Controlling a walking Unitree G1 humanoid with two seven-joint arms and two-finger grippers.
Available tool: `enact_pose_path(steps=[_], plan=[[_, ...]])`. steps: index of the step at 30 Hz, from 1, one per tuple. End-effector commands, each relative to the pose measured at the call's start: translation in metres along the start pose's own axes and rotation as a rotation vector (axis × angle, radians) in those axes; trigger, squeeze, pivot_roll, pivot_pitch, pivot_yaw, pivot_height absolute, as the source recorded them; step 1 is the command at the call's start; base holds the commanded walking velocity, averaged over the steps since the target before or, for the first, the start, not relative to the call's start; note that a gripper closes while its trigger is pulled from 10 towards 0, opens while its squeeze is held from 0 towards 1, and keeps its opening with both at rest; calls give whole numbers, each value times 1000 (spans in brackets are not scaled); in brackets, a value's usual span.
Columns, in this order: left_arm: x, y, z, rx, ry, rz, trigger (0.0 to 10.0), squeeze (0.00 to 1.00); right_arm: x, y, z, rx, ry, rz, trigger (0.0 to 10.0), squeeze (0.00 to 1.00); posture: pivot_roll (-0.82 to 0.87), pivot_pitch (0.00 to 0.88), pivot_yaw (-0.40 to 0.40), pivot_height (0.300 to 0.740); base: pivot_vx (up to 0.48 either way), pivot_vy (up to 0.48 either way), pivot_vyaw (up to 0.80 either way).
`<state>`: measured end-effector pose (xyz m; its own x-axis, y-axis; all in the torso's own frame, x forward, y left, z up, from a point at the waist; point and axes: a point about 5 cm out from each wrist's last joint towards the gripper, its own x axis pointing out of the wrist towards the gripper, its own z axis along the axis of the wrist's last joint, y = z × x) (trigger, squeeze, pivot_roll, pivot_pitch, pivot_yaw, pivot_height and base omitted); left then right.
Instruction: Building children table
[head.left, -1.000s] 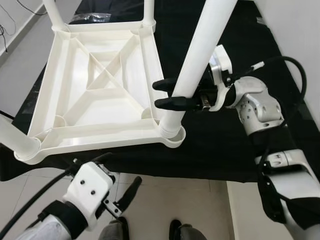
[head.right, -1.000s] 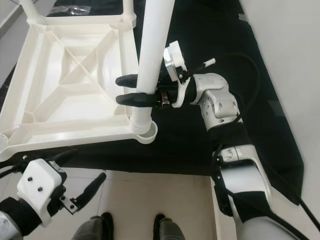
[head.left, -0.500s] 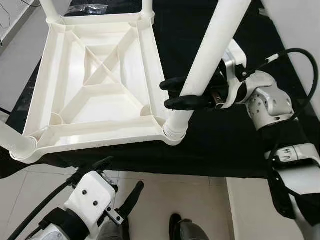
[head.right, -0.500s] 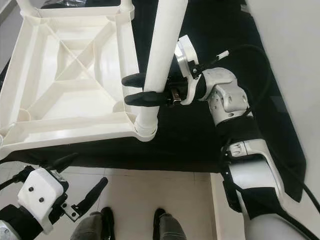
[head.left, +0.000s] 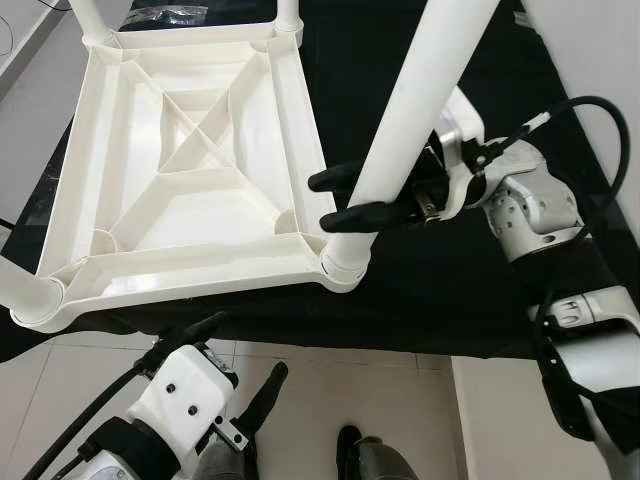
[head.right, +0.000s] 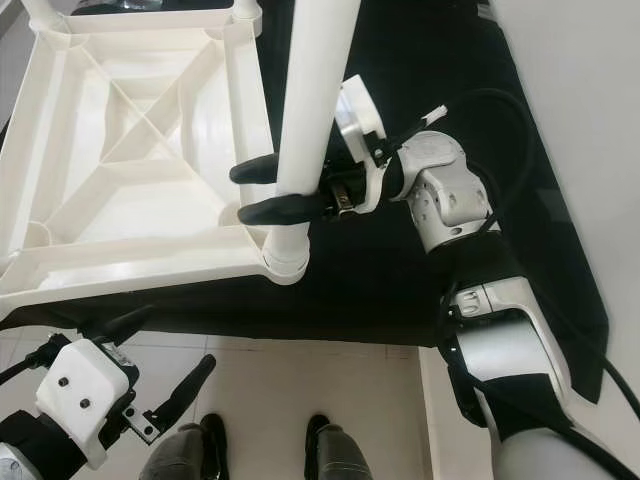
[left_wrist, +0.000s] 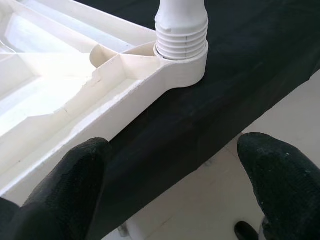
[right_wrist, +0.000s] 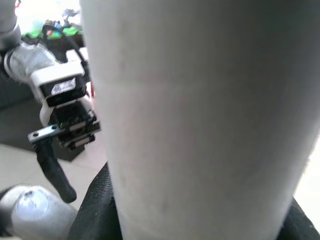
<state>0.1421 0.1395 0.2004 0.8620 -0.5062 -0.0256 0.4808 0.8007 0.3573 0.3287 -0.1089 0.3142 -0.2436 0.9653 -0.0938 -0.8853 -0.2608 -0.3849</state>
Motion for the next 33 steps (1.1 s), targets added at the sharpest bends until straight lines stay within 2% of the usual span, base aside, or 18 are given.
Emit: enact_pose_path(steps=[1, 8, 12, 14, 20, 33], plan=[[-2, -4, -1, -13, 3, -14, 10000, 0, 9, 10, -28, 96, 57, 51, 10000, 0, 73, 383, -82, 740, 0, 0, 0], [-2, -5, -1, -14, 1, -15, 10000, 0, 9, 3, -30, 137, 54, -6, 10000, 0, 68, 377, -84, 740, 0, 0, 0], [-1, -6, -1, -14, 3, -14, 10000, 0, 10, -4, -33, 185, 54, -111, 10000, 0, 63, 371, -83, 740, 0, 0, 0], [-1, -6, -1, -14, 3, -14, 10000, 0, 10, -4, -33, 185, 54, -111, 10000, 0, 63, 371, -83, 740, 0, 0, 0], [-1, -7, -1, -12, 4, -13, 10000, 0, 7, -10, -35, 177, 94, -236, 10000, 0, 56, 357, -85, 740, 0, 0, 0], [1, -6, 0, -7, 1, -11, 10000, 0, 3, 6, -37, 175, 117, -303, 10000, 0, 49, 358, -79, 740, 0, 0, 0]])
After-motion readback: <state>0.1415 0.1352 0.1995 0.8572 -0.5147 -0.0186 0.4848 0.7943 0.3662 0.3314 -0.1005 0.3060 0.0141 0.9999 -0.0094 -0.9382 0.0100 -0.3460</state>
